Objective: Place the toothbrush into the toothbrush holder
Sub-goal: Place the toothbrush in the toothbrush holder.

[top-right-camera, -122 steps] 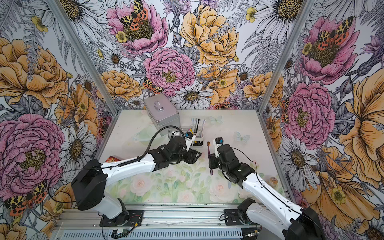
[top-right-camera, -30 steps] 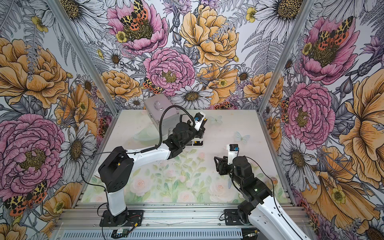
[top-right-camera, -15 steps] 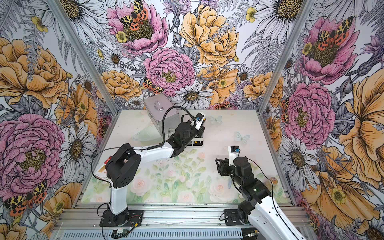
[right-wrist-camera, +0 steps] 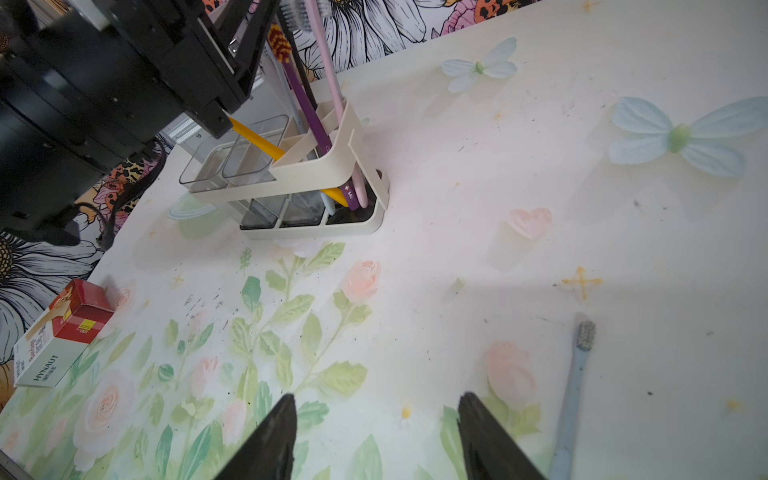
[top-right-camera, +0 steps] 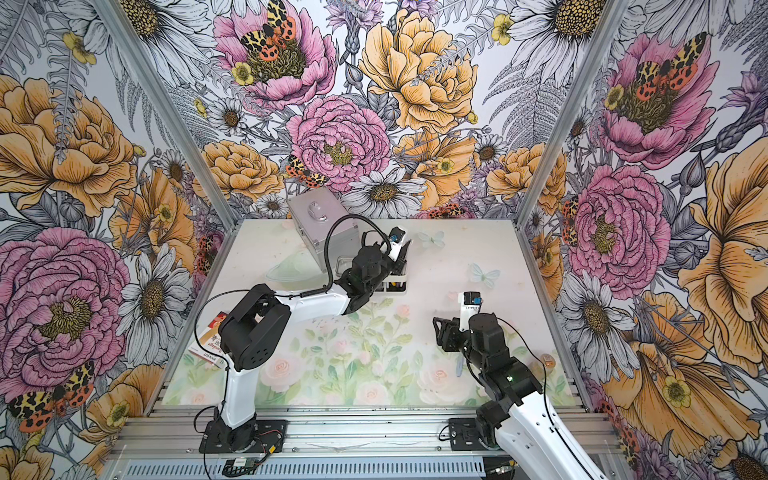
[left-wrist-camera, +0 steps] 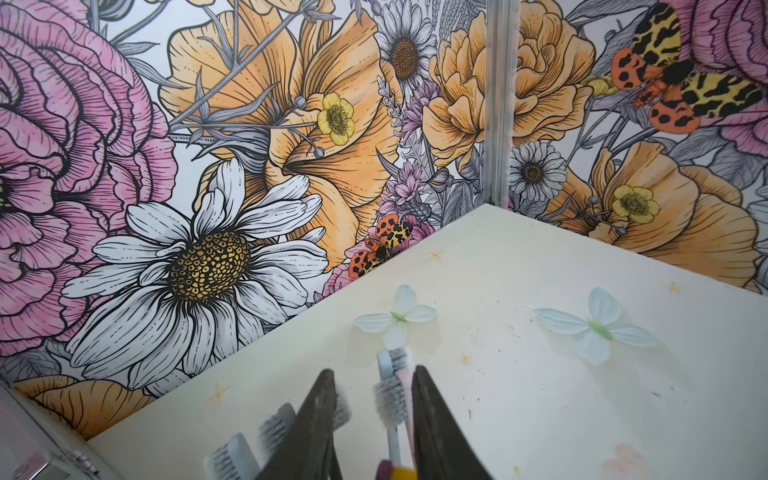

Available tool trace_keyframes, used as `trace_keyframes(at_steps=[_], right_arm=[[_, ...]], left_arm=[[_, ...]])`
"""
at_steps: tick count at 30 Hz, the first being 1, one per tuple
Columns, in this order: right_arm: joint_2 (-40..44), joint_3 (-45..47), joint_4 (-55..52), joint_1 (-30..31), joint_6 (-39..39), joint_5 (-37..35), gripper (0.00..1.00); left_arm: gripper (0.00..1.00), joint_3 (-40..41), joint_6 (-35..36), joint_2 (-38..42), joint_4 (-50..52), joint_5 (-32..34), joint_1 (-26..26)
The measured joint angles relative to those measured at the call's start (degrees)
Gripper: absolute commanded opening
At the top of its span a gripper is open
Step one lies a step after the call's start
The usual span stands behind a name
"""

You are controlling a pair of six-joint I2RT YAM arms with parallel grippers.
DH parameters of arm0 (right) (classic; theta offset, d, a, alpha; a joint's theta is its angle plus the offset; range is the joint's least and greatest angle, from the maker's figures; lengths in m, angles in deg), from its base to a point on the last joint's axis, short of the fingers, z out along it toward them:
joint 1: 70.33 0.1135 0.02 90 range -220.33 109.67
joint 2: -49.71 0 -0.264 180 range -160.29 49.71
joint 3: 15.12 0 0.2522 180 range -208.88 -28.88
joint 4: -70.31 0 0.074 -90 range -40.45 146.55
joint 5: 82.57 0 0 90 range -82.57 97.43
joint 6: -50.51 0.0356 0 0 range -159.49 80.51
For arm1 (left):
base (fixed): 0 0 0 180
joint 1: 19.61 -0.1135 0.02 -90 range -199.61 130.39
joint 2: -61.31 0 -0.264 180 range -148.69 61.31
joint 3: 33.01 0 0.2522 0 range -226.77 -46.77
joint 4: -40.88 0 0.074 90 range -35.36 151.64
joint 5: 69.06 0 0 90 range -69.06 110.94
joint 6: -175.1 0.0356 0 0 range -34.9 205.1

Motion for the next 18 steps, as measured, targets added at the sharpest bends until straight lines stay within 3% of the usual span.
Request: trace_keyframes(at_steps=[11, 18], right_arm=[[-2.64, -1.46, -2.51, -1.29, 0.96, -1.18, 0.64], [-13.53, -8.20, -8.52, -3.08, 5.03, -5.44, 0.62]], left_arm=[[0.55, 0.00, 0.70, 0.00, -1.55, 0.35, 0.13], [0.56, 0.00, 1.81, 0.31, -2.14, 0.33, 1.20]])
